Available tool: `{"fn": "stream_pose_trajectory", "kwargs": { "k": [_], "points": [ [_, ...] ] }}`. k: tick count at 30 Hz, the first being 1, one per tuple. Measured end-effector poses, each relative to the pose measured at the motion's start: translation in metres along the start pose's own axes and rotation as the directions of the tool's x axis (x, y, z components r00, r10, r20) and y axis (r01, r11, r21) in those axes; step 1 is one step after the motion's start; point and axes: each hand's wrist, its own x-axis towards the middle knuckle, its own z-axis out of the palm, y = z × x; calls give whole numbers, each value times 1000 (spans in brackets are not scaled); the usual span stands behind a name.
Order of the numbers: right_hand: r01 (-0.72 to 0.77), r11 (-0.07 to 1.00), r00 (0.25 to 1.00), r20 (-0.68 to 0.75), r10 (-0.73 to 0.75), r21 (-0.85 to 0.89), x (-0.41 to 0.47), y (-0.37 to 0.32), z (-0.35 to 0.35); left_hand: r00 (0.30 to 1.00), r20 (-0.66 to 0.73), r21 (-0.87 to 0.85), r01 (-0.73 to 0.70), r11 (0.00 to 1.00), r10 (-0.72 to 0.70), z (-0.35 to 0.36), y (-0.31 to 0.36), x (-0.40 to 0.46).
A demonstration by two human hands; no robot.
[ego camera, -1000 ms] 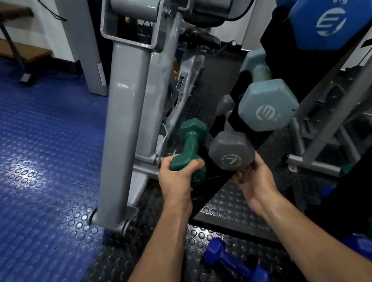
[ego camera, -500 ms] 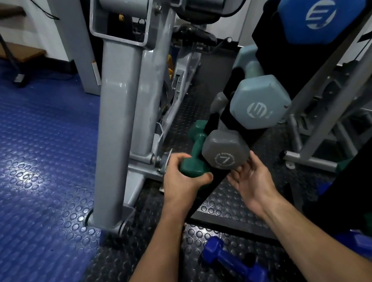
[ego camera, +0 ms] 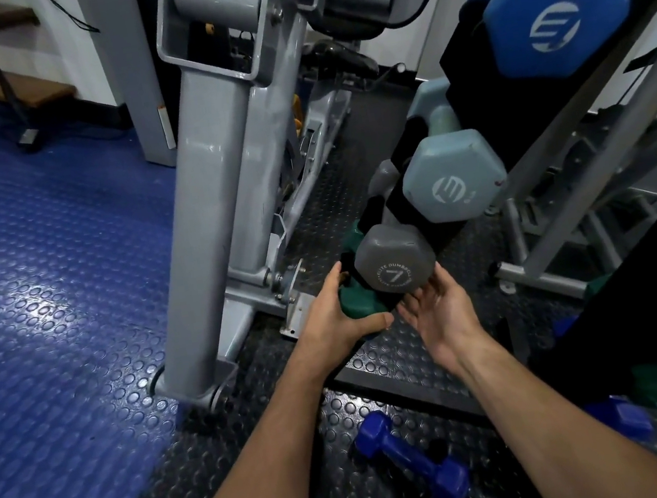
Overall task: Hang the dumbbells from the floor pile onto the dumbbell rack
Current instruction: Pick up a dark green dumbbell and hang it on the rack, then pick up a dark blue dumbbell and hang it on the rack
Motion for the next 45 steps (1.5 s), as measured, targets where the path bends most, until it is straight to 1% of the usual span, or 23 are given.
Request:
{"fn": "stream_pose_trajectory", "kwargs": {
  "k": [6, 11, 15, 17, 19, 22, 24, 26, 29, 32, 35, 38, 39, 42, 45],
  "points": [
    [42, 997, 998, -48, -45, -71, 5, 5, -4, 1000, 10, -13, 4, 1000, -3, 1, -1, -2],
    [34, 997, 998, -50, -37, -66, 2, -3, 2, 1000, -22, -43, 7, 999, -8, 2, -1, -9],
    [29, 997, 999, -39, -32, -77, -7, -6, -2, 990, -84, -78, 107, 991, -113, -3, -18, -30],
    [-1, 987, 997, -83, -12, -160, -13, 3, -14, 982, -102, -87, 152, 984, -161, -5, -35, -44],
    [-56, 948, 988, -155, 8, -312, -22, 21, -31, 970, -123, -52, 205, 977, -210, -3, -57, -57],
    [-177, 842, 961, -276, 35, -509, -41, 55, -66, 935, -161, 9, 321, 947, -315, 7, -89, -77],
    [-263, 764, 940, -336, 65, -589, -56, 79, -91, 904, -159, 80, 413, 907, -397, 17, -111, -87],
    [-348, 694, 917, -384, 110, -631, -70, 102, -112, 861, -136, 125, 505, 854, -489, 27, -135, -90],
    [-422, 659, 878, -461, 128, -623, -80, 138, -142, 798, -121, 169, 602, 780, -590, 45, -167, -86],
    [-511, 640, 830, -524, 192, -574, -81, 175, -161, 757, -125, 245, 650, 719, -641, 65, -193, -75],
    [-557, 651, 798, -549, 249, -515, -64, 229, -201, 721, -115, 277, 684, 675, -684, 86, -223, -63],
    [-556, 692, 796, -535, 284, -460, -65, 234, -199, 689, -119, 317, 709, 630, -715, 99, -247, -56],
    [-541, 707, 803, -530, 272, -455, -64, 232, -197, 683, -113, 325, 711, 623, -721, 101, -253, -54],
    [-578, 718, 781, -518, 349, -388, -62, 233, -202, 684, -87, 328, 707, 627, -725, 112, -270, -51],
    [-560, 771, 769, -536, 348, -303, -60, 238, -207, 708, -132, 329, 691, 644, -693, 118, -279, -50]
  ]
}}
